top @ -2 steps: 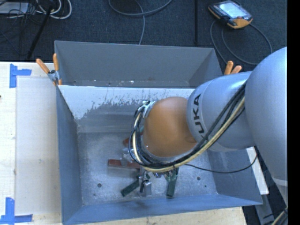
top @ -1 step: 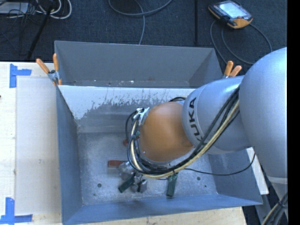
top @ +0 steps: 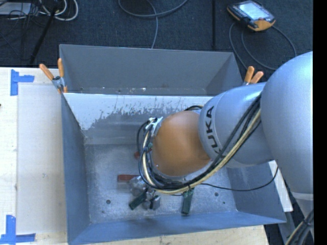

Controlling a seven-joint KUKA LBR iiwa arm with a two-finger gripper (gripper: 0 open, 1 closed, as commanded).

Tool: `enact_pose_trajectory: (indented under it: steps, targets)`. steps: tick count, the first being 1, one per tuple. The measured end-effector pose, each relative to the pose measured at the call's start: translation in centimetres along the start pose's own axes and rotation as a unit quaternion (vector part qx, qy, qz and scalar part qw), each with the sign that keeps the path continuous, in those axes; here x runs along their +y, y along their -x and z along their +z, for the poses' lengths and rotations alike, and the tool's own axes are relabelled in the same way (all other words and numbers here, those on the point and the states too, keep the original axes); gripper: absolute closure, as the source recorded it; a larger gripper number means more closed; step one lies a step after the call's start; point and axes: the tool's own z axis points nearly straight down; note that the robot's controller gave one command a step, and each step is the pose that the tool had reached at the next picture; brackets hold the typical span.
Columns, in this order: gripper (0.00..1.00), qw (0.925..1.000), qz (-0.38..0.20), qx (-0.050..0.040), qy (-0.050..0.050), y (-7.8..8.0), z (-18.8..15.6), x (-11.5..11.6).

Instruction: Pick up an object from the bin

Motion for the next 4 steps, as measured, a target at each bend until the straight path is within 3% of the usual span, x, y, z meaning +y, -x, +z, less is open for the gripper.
enact_pose_trajectory:
  steps: [2, 4]
  targets:
    - [1.00, 1.0000, 0.000, 0.0041, 0.001, -0.2, -1.6, 0.1]
    - [1.00, 1.0000, 0.000, 0.0008, 0.000, -0.1, -4.4, 0.1]
